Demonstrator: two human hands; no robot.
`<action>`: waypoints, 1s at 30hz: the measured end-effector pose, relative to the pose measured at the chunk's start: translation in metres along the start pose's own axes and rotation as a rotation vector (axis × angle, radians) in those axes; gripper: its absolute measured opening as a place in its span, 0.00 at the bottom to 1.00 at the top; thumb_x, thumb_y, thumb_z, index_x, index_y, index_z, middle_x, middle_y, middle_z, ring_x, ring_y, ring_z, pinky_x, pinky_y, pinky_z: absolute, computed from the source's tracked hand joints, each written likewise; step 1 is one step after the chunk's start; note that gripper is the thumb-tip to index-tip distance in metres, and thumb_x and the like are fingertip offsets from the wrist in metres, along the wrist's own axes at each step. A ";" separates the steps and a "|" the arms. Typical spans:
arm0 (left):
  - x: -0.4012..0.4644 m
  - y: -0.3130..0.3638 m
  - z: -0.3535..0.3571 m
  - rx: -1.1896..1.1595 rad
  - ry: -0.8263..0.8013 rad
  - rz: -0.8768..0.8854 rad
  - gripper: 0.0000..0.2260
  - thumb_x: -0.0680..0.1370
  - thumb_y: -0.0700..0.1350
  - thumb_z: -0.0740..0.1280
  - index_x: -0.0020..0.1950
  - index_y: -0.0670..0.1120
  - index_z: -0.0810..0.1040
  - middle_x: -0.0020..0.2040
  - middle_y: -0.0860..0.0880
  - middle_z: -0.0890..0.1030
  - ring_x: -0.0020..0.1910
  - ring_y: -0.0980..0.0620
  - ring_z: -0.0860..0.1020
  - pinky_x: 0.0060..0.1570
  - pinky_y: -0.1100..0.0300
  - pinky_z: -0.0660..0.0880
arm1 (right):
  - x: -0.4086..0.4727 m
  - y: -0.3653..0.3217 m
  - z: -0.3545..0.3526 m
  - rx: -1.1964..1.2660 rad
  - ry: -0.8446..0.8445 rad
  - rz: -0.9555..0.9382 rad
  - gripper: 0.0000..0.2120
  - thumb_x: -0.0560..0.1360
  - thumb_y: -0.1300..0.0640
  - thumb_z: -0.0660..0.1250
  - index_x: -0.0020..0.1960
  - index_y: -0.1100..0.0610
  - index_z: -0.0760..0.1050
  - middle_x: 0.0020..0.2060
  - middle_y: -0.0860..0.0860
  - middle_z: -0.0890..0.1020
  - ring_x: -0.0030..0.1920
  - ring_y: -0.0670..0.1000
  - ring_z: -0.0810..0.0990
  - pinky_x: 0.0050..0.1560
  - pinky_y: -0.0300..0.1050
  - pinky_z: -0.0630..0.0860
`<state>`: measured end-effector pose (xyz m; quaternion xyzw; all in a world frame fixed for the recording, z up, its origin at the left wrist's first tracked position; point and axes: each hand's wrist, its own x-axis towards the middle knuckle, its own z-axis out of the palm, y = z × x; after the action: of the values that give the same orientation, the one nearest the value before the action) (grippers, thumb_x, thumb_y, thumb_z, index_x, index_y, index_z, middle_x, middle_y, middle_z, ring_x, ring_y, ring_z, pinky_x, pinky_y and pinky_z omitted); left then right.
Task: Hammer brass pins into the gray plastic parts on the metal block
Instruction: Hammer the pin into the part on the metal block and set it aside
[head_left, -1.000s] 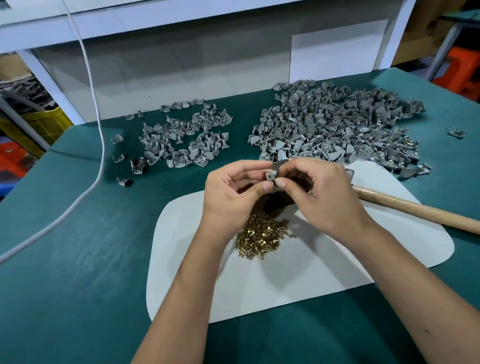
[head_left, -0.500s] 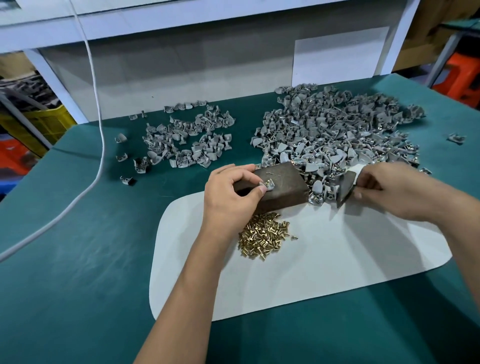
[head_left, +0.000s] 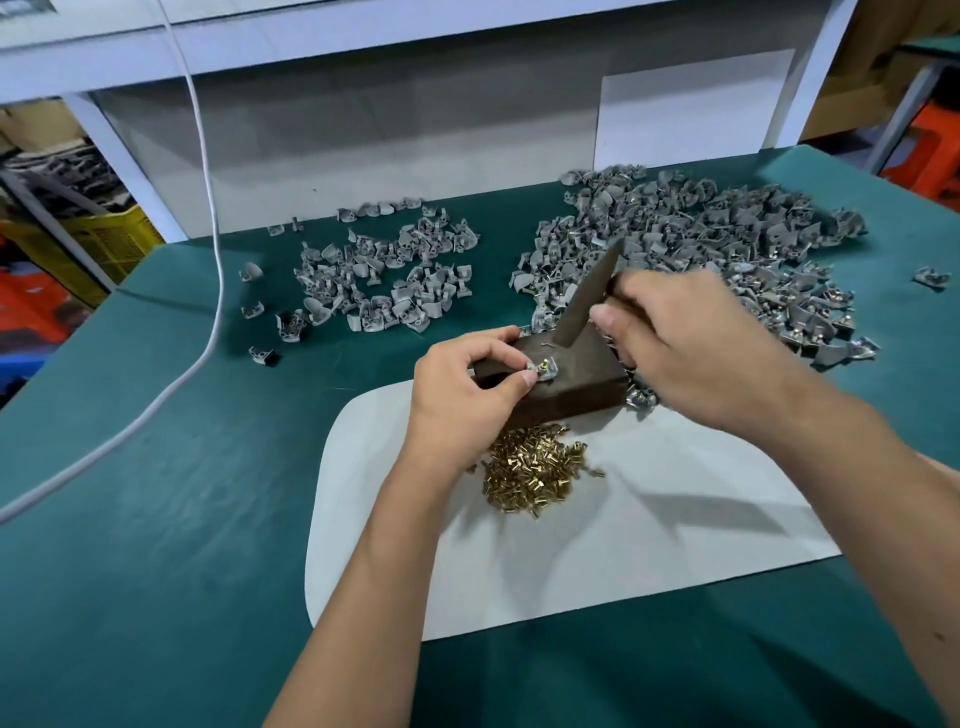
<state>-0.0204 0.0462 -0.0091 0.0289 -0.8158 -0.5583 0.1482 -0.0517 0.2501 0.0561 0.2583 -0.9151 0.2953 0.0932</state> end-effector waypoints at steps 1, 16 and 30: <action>0.000 0.000 0.000 0.002 0.001 0.001 0.07 0.72 0.36 0.77 0.41 0.48 0.87 0.59 0.51 0.85 0.58 0.61 0.82 0.62 0.65 0.76 | 0.001 -0.001 0.000 0.014 0.072 -0.021 0.11 0.84 0.50 0.61 0.44 0.51 0.73 0.32 0.47 0.77 0.30 0.48 0.75 0.29 0.45 0.67; 0.001 -0.001 0.001 0.023 0.006 0.021 0.06 0.72 0.34 0.77 0.41 0.45 0.87 0.59 0.49 0.85 0.57 0.57 0.83 0.63 0.58 0.78 | 0.004 -0.028 0.015 -0.362 -0.167 0.021 0.11 0.85 0.46 0.56 0.54 0.52 0.72 0.38 0.53 0.77 0.41 0.61 0.77 0.43 0.54 0.77; 0.001 0.000 0.004 0.099 0.032 0.029 0.05 0.73 0.38 0.77 0.40 0.48 0.87 0.60 0.51 0.84 0.59 0.60 0.81 0.61 0.65 0.75 | 0.001 -0.013 0.009 -0.186 0.054 0.024 0.08 0.83 0.47 0.62 0.52 0.50 0.77 0.39 0.51 0.83 0.39 0.57 0.80 0.41 0.51 0.79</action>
<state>-0.0219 0.0491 -0.0105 0.0335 -0.8401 -0.5147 0.1678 -0.0459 0.2351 0.0561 0.2296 -0.9388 0.2168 0.1377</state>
